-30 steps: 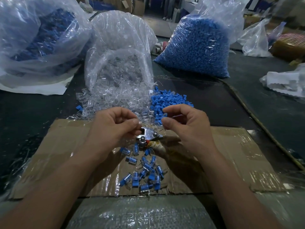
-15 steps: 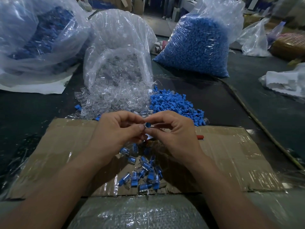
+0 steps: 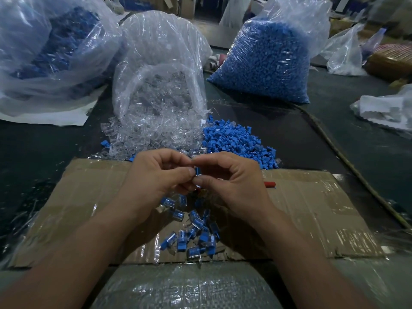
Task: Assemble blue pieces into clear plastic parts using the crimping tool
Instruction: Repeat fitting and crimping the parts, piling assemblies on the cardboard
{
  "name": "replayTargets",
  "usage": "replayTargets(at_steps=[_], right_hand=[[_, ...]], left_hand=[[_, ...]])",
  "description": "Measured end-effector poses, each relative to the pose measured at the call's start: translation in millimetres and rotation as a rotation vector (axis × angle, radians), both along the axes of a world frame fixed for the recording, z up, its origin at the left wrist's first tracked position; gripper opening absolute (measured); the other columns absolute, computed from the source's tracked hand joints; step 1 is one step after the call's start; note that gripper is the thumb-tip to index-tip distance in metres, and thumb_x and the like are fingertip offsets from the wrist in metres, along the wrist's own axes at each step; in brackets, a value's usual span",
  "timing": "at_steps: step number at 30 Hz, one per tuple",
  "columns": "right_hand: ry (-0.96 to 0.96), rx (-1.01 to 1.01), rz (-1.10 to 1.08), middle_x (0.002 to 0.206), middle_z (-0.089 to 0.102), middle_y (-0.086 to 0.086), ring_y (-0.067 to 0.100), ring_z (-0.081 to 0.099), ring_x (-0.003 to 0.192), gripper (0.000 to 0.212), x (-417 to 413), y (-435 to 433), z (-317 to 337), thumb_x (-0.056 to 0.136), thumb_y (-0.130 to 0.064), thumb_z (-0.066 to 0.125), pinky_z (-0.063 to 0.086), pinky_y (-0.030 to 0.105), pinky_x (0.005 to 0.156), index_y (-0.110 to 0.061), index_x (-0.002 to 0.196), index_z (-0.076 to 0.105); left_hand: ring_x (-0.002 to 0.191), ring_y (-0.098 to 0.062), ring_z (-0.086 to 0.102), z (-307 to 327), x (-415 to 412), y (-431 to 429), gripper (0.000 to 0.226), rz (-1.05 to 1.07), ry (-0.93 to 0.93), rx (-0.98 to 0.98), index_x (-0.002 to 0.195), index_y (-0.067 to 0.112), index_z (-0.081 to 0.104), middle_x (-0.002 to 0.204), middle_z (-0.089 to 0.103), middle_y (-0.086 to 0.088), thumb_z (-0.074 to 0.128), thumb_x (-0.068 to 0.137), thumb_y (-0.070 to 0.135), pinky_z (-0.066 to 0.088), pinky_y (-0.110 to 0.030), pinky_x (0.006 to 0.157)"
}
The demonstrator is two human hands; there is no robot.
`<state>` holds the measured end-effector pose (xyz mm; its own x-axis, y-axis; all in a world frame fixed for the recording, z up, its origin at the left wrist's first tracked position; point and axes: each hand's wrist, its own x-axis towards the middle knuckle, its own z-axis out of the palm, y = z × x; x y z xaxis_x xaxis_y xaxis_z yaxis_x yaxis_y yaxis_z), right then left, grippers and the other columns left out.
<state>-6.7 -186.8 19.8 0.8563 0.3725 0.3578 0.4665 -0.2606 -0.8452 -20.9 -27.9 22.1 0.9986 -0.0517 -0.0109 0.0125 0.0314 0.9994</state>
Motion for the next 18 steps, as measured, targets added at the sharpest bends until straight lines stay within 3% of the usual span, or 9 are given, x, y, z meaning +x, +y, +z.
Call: replayTargets(at_steps=[7, 13, 18], right_hand=[[-0.052, -0.006, -0.022, 0.083, 0.065, -0.014, 0.005, 0.064, 0.081, 0.033, 0.8, -0.1, -1.5, 0.068, -0.003, 0.076, 0.053, 0.021, 0.076, -0.024, 0.093, 0.067], [-0.092, -0.023, -0.01, 0.087, 0.064, -0.015, 0.006, 0.064, 0.084, 0.034, 0.4, -1.7, -0.5, 0.07, -0.004, 0.074, 0.054, 0.023, 0.077, -0.02, 0.098, 0.066], [-0.111, -0.025, -0.024, 0.088, 0.067, -0.003, 0.008, 0.065, 0.083, 0.027, 0.6, -3.4, 0.4, 0.07, -0.005, 0.073, 0.054, 0.021, 0.076, -0.009, 0.097, 0.069]], left_hand=[[0.047, -0.015, 0.062, -2.6, 1.3, 1.9, 0.017, -0.008, -0.002, -0.008, 0.066, 0.009, 0.064, 0.056, 0.066, -0.011, 0.065, 0.071, -0.007, 0.049, -0.018, 0.043], [0.048, -0.016, 0.064, -0.7, 0.8, 2.9, 0.006, -0.043, 0.023, -0.072, 0.06, 0.013, 0.068, 0.058, 0.067, -0.011, 0.068, 0.054, 0.012, 0.05, -0.019, 0.044], [0.05, -0.019, 0.066, -2.8, 2.4, 4.0, 0.01, -0.074, 0.06, -0.141, 0.061, 0.011, 0.07, 0.06, 0.068, -0.014, 0.067, 0.054, 0.005, 0.052, -0.019, 0.046]])
